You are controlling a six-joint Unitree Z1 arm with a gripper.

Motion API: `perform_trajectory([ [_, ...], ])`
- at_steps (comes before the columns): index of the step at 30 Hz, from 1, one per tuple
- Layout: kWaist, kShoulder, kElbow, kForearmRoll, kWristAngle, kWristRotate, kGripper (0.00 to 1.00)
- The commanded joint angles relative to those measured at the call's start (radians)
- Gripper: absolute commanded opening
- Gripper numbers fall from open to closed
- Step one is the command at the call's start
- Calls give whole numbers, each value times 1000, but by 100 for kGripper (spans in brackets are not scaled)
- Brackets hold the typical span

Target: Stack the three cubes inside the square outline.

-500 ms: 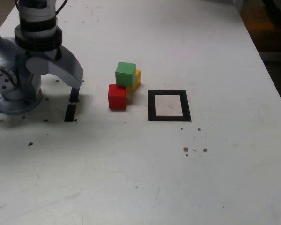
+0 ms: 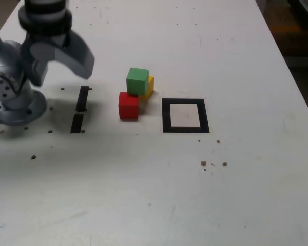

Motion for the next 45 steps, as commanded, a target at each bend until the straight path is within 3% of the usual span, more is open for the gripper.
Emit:
perform_trajectory([
  [1, 1, 16, -113, 28, 8, 20, 97],
  [5, -12, 52, -253, 76, 8, 61, 97],
  [15, -121, 196, -503, 99, -3, 56, 97],
  [24, -123, 324, -488, 91, 25, 55, 95],
  [30, -103, 383, -436, 31, 40, 66, 93],
  [35, -100, 434, -424, -11, 53, 67, 84],
  [41, -98, 452, -410, -50, 65, 56, 60],
  [45, -92, 458, -394, -83, 64, 55, 49],
])
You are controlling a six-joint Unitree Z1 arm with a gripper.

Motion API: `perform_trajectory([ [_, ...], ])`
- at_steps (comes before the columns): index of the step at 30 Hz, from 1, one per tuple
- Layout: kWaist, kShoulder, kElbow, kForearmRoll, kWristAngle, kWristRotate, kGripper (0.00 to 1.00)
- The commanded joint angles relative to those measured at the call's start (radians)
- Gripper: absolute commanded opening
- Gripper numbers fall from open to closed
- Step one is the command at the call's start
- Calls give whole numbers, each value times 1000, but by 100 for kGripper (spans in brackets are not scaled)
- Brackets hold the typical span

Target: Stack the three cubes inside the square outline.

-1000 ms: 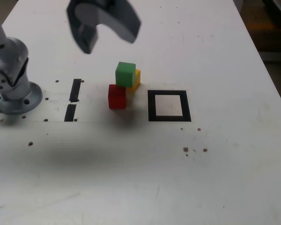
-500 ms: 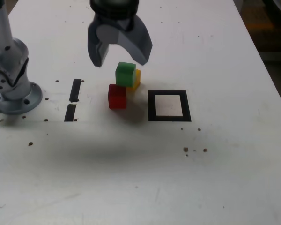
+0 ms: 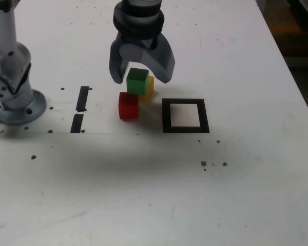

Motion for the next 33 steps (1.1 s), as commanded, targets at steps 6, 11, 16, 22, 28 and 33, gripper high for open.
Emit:
perform_trajectory([
  [6, 12, 18, 18, -28, -4, -1, 32],
  [11, 16, 19, 25, -29, -7, 0, 20],
  [16, 22, 19, 34, -26, -7, 6, 13],
  [22, 23, 19, 35, -25, -7, 9, 11],
  [28, 23, 19, 35, -26, -8, 11, 11],
  [33, 24, 15, 12, -11, -2, 13, 11],
])
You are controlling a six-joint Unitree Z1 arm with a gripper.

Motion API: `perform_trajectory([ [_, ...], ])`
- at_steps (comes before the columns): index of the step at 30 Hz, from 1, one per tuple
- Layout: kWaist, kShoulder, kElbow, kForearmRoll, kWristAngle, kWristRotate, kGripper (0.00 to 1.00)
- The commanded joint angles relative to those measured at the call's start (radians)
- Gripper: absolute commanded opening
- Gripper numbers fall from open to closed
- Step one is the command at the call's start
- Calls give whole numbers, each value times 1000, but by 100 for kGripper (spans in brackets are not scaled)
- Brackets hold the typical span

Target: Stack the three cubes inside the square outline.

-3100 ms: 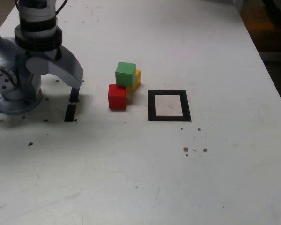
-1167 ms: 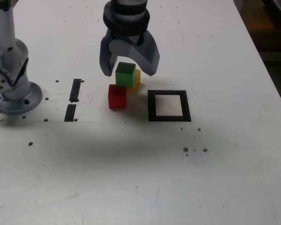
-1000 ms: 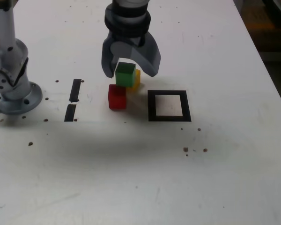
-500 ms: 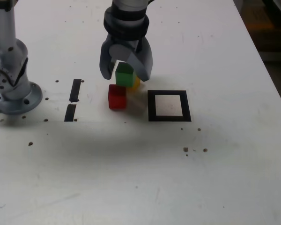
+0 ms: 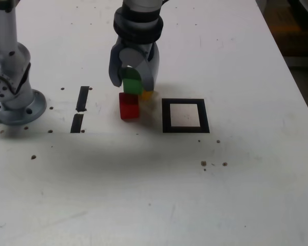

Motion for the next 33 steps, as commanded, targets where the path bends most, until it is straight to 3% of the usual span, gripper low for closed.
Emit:
perform_trajectory([
  [1, 2, -1, -31, 20, 8, 1, 11],
  [9, 24, 62, -368, 260, 59, 24, 11],
  [14, 71, 169, -628, 354, 20, 57, 11],
  [21, 86, 317, -804, 363, 10, 11, 11],
  [33, 88, 456, -748, 308, 0, 9, 11],
])
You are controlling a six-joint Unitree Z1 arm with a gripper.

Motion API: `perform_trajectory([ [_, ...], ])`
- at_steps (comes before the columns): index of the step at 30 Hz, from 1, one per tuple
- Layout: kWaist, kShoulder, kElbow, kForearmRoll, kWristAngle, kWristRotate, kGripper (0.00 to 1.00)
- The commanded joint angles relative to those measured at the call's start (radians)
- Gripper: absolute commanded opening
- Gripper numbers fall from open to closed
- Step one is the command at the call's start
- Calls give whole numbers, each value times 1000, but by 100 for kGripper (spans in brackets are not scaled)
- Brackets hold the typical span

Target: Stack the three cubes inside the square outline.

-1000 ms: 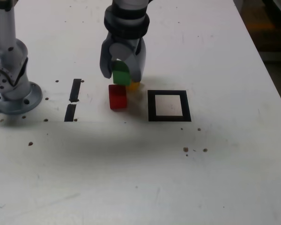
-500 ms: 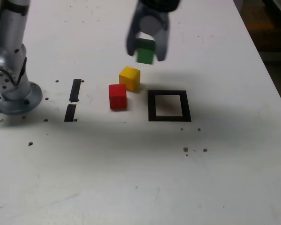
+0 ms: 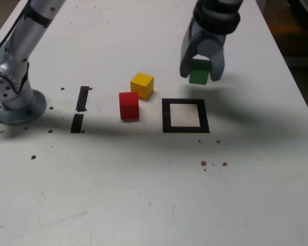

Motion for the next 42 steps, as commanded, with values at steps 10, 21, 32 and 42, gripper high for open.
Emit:
perform_trajectory([
  [10, 3, 11, 21, -53, -13, 5, 11],
  [21, 22, 36, 45, -106, -4, 5, 12],
  [32, 25, 38, 58, -105, -23, 8, 70],
  [42, 21, -64, 70, -61, -20, -4, 99],
])
